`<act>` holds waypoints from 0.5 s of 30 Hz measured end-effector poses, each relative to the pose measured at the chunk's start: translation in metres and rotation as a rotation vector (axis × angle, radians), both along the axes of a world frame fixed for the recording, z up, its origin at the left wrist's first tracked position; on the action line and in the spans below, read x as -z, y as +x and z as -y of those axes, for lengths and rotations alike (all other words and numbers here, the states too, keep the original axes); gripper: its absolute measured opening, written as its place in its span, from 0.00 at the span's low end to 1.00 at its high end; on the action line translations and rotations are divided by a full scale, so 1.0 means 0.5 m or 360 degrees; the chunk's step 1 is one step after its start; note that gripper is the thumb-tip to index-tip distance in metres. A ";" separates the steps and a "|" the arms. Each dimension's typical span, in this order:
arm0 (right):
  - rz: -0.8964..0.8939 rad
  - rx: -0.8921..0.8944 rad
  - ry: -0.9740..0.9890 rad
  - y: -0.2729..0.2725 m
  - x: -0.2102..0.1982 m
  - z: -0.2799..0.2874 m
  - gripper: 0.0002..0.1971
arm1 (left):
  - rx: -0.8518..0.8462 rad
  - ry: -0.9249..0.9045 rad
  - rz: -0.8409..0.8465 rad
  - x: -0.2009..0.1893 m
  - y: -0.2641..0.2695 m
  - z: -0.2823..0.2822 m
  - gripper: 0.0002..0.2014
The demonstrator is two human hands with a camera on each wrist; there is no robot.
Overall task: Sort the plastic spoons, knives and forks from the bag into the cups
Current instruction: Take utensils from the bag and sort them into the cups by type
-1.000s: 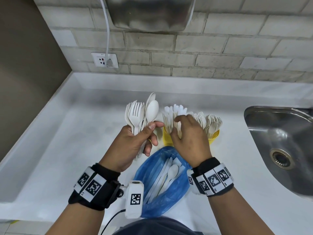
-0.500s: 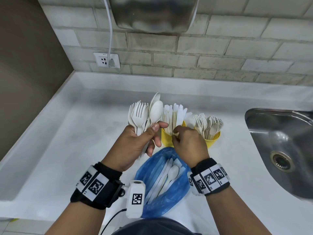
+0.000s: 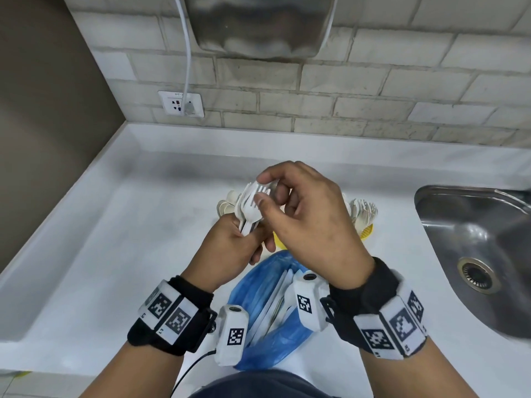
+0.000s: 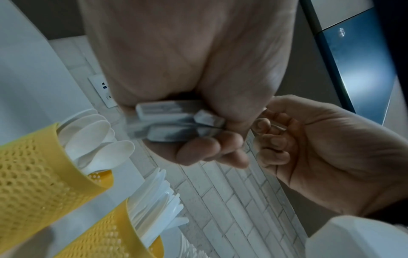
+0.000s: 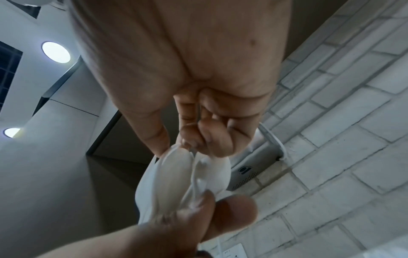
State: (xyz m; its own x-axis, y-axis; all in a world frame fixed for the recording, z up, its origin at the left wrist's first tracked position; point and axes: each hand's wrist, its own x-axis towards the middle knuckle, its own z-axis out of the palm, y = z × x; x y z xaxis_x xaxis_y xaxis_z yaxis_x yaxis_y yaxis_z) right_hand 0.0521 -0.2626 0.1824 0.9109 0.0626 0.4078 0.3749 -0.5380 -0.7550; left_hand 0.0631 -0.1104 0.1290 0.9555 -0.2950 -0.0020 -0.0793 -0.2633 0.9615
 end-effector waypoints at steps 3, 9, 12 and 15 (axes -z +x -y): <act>-0.0100 0.0032 0.0100 -0.003 0.006 -0.002 0.07 | -0.0034 0.0032 0.0006 -0.001 -0.003 -0.003 0.20; -0.0142 0.0024 0.0083 -0.008 0.008 -0.007 0.05 | -0.0095 0.0111 0.0017 -0.003 -0.008 -0.003 0.24; -0.0302 -0.0085 0.0324 -0.010 0.000 -0.001 0.03 | -0.0077 0.0083 0.0024 -0.001 -0.005 -0.001 0.23; -0.0424 -0.0168 0.0576 -0.009 -0.009 0.009 0.04 | -0.0077 0.0053 0.0052 0.003 -0.002 0.001 0.21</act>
